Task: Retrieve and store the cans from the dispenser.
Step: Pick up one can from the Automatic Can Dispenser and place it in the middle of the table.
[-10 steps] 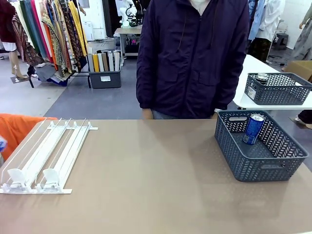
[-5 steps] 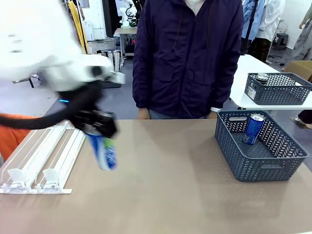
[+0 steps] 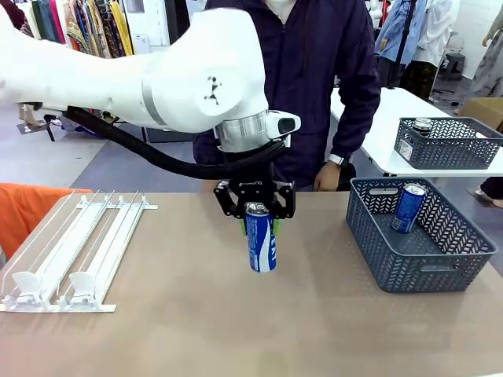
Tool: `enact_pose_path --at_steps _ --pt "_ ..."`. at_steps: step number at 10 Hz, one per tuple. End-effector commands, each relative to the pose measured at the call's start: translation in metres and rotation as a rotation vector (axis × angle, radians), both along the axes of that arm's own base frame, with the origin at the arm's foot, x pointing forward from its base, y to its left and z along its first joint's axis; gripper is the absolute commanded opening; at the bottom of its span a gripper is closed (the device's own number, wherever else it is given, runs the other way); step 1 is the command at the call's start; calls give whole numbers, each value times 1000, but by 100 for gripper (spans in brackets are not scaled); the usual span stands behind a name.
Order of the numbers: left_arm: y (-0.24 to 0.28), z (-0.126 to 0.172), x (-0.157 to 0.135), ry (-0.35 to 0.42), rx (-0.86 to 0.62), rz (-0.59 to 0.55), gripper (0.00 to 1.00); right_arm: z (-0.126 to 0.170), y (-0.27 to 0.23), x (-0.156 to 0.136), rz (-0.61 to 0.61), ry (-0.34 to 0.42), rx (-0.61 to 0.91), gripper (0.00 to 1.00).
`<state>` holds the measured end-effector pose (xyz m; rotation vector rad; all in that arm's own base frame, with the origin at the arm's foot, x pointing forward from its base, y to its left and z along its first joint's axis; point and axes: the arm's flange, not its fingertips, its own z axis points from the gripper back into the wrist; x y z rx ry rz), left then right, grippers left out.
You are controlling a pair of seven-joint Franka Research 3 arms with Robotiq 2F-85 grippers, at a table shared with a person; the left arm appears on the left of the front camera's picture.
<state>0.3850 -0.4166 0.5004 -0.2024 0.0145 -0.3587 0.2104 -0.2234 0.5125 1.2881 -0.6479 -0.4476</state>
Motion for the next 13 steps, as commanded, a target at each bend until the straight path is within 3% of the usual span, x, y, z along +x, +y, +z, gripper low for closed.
enact_pose_path --at_steps 1,2,8,10,13 --pt "13 -6 6 -78 45 206 0 2 0 3 -2 -39 6 100" --pt "0 0 0 0 0 0 0 2 0 3 -2 -39 6 100" --pt "-7 -7 -2 -11 20 11 0 2 0 3 -2 -39 6 100" --pt "-10 -28 -1 -172 76 130 0 2 0 3 -2 -39 6 100" --pt "-2 -60 12 -215 101 147 0 2 0 3 -2 -39 6 100"
